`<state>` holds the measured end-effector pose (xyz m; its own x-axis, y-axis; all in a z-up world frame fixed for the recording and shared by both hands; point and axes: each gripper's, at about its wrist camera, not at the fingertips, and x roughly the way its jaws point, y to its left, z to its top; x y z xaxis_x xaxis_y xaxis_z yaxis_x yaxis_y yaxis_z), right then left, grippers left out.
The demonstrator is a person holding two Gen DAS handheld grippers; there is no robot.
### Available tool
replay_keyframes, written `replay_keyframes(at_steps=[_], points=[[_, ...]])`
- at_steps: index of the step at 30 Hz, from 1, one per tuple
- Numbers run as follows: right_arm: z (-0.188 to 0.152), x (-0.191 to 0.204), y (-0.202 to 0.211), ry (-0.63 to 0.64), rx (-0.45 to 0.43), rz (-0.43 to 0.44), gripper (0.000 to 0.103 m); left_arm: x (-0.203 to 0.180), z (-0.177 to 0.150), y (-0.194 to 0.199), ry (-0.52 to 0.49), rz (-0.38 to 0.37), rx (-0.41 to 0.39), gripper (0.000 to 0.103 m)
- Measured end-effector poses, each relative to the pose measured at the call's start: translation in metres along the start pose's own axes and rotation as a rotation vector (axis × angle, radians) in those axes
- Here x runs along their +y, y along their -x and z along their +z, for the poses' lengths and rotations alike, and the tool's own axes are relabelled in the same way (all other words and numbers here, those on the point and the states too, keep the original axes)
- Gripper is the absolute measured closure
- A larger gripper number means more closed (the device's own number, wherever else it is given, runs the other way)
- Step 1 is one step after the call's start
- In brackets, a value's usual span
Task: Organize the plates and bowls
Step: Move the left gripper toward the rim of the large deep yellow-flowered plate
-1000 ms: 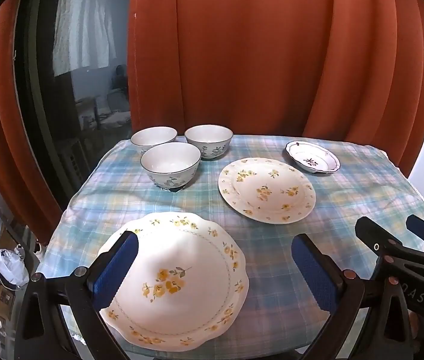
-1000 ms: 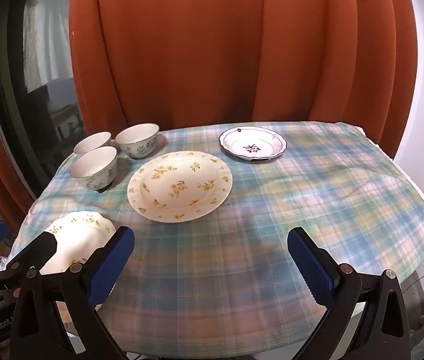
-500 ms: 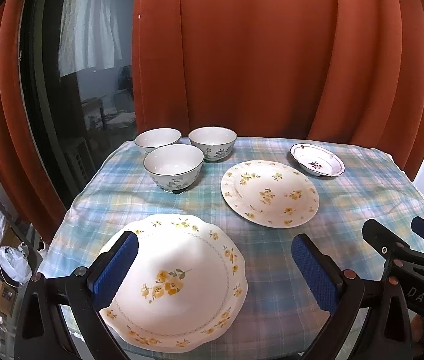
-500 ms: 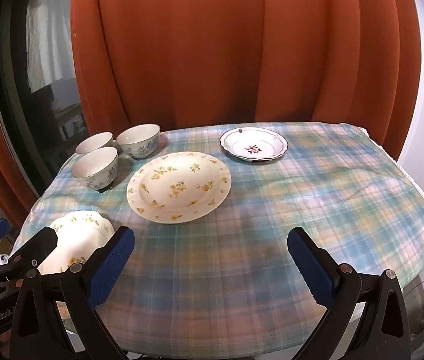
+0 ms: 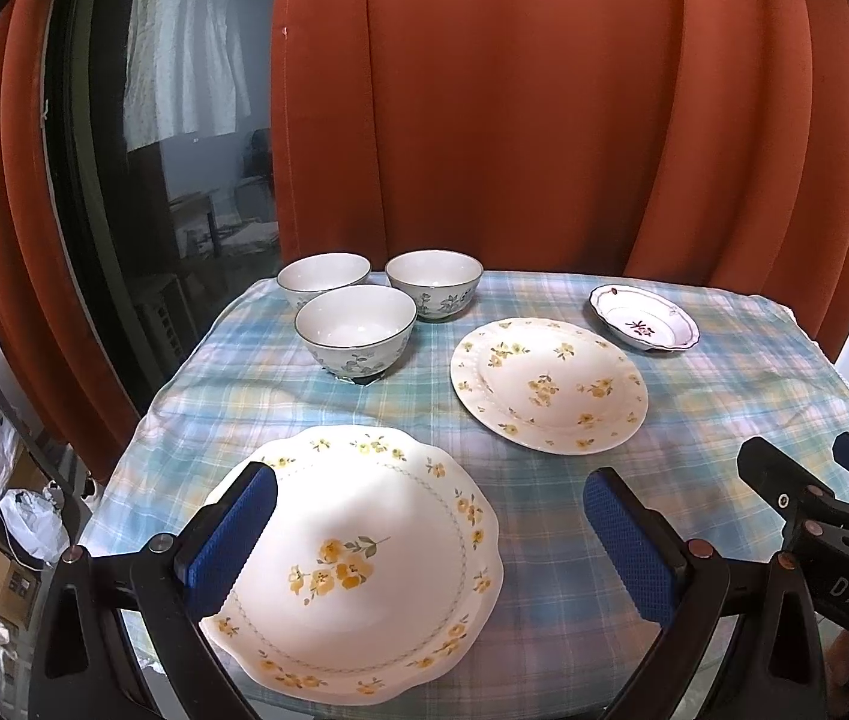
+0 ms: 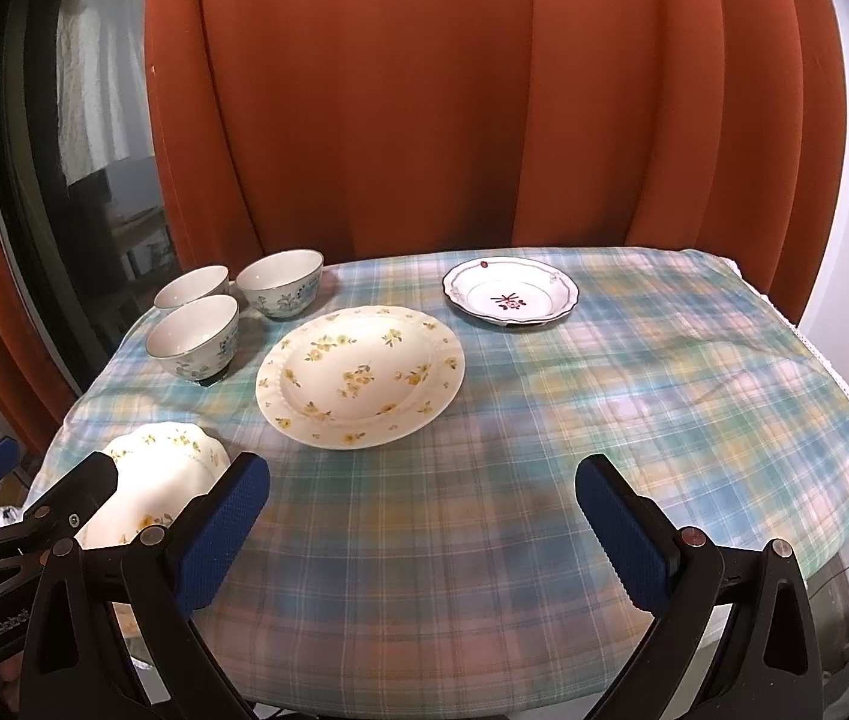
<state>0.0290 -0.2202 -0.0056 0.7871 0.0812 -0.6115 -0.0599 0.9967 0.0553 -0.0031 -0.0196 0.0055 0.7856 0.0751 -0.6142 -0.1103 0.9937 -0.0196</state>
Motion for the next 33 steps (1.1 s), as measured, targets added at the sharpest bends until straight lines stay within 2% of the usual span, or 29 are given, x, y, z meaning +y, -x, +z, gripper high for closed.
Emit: replay_keyframes(at_steps=[33], points=[[0.0001, -0.0031, 0.0029, 0.008, -0.007, -0.007, 0.000, -0.0048, -0.0004, 0.0040, -0.007, 0.003, -0.008, 0.000]])
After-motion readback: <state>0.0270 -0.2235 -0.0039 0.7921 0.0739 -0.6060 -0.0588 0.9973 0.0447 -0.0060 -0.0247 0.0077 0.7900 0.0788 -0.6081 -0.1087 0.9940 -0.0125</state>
